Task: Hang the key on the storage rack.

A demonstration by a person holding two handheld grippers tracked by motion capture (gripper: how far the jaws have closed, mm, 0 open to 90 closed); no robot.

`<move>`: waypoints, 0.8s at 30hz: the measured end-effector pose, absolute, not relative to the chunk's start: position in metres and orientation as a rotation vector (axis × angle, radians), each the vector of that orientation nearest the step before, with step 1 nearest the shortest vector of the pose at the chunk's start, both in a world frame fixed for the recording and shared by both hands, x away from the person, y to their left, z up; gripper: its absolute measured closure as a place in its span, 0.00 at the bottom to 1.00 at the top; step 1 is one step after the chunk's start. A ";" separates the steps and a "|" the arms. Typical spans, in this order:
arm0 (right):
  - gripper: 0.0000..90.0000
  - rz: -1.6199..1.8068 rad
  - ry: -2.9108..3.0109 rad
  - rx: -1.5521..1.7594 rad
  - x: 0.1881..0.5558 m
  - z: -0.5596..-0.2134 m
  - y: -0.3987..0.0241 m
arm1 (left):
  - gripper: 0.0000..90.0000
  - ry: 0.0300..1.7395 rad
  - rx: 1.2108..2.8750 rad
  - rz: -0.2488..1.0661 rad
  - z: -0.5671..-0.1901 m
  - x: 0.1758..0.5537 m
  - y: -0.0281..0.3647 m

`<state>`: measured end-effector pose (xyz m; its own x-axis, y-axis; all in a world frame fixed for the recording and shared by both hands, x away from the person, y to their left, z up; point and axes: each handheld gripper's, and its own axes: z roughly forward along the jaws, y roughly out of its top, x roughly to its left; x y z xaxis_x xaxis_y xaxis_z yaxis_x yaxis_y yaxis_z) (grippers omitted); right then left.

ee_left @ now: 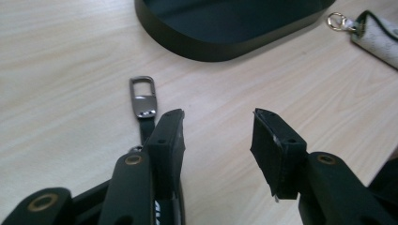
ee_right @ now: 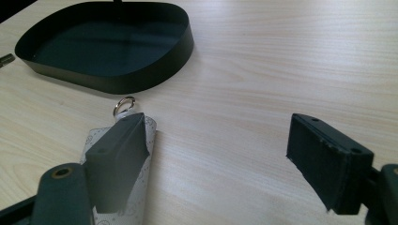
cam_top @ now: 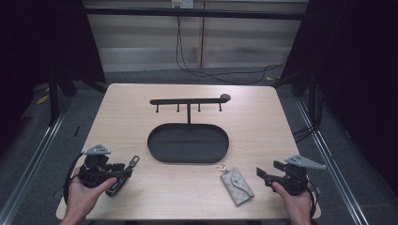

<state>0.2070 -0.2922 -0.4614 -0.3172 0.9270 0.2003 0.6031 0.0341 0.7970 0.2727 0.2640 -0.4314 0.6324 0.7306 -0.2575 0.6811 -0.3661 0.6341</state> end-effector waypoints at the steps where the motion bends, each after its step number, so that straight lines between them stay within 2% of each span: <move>1: 0.23 1.186 1.946 1.550 0.207 -0.461 -0.292 | 0.60 1.099 2.128 0.095 -0.430 0.275 0.263; 10: 0.23 1.182 1.958 1.570 0.209 -0.463 -0.294 | 0.61 1.161 2.216 0.085 -0.436 0.299 0.255; 12: 0.21 1.178 1.984 1.577 0.211 -0.465 -0.293 | 0.64 1.169 2.213 0.097 -0.431 0.308 0.256; 24: 0.21 1.172 2.002 1.569 0.211 -0.466 -0.292 | 0.61 1.181 2.332 0.073 -0.427 0.334 0.241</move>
<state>0.2115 -0.2921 -0.4658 -0.3331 0.9178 0.2163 0.6377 0.0502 0.7686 0.3339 0.2405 -0.4269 0.6186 0.7647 -0.1806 0.7368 -0.4846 0.4716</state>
